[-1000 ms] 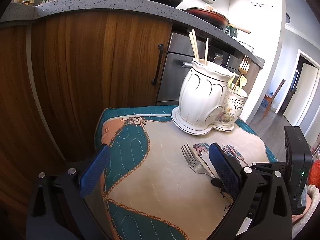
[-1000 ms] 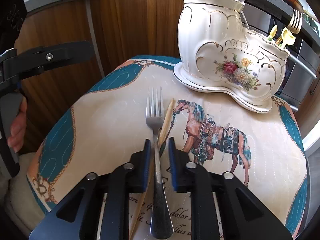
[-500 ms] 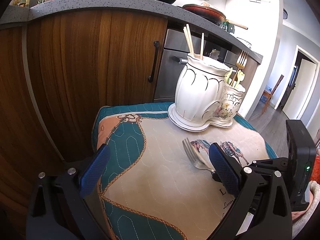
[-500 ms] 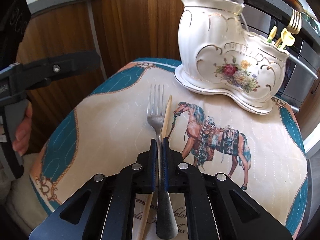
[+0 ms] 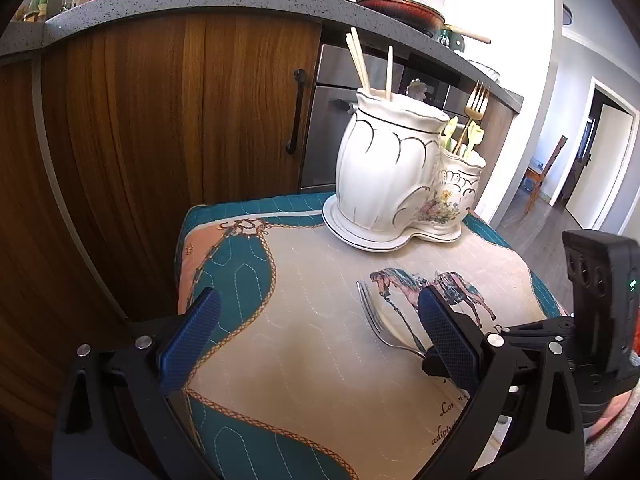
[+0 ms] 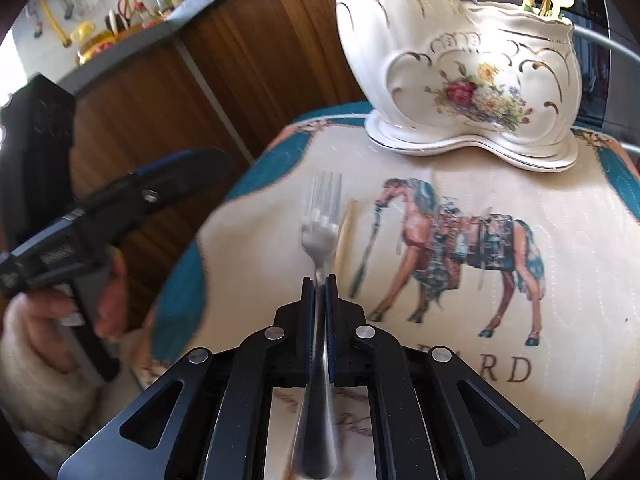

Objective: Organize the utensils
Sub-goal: 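Grasp the silver fork with the right tool while the left tool moves to the last chopstick, then grasp the last chopstick with the left tool while the right tool holds the fork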

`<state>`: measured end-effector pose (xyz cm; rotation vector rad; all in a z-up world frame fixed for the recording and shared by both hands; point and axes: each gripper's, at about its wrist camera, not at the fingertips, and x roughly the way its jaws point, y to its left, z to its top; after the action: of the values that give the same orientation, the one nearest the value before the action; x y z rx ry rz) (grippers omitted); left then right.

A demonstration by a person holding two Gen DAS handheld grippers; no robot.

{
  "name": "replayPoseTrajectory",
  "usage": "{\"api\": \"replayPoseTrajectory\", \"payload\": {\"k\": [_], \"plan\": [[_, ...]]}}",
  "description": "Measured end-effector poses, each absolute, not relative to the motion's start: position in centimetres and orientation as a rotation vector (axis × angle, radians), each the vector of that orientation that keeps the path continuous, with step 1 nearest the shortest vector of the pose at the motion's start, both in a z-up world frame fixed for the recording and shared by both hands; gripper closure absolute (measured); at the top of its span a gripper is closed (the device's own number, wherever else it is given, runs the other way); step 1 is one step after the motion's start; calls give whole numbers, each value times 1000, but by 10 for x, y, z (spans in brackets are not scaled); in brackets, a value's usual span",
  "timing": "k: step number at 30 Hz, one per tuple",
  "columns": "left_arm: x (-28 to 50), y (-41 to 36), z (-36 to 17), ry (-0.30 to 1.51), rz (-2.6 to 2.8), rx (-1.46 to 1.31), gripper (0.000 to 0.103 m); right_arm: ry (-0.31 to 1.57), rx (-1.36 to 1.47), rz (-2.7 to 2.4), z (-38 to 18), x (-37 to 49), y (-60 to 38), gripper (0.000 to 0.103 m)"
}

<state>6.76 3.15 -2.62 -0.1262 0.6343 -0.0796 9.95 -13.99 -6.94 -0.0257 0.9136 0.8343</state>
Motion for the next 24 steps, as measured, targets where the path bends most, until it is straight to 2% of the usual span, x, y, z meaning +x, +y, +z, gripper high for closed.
{"api": "replayPoseTrajectory", "payload": {"k": [10,16,18,21,22,24], "plan": [[68,25,-32,665,-74,-99,6,847,43,803,-47,97,-169,97],[78,-6,-47,753,-99,-67,6,804,-80,657,-43,101,-181,97],[82,-25,-56,797,-119,-48,12,814,-93,636,-45,103,-186,97],[86,-48,-71,844,-128,15,25,824,-110,617,-51,108,-188,97],[88,-54,-75,862,-125,46,37,827,-111,618,-53,109,-188,97],[86,-64,-79,851,-118,121,41,832,-117,621,-55,108,-189,97]]}}
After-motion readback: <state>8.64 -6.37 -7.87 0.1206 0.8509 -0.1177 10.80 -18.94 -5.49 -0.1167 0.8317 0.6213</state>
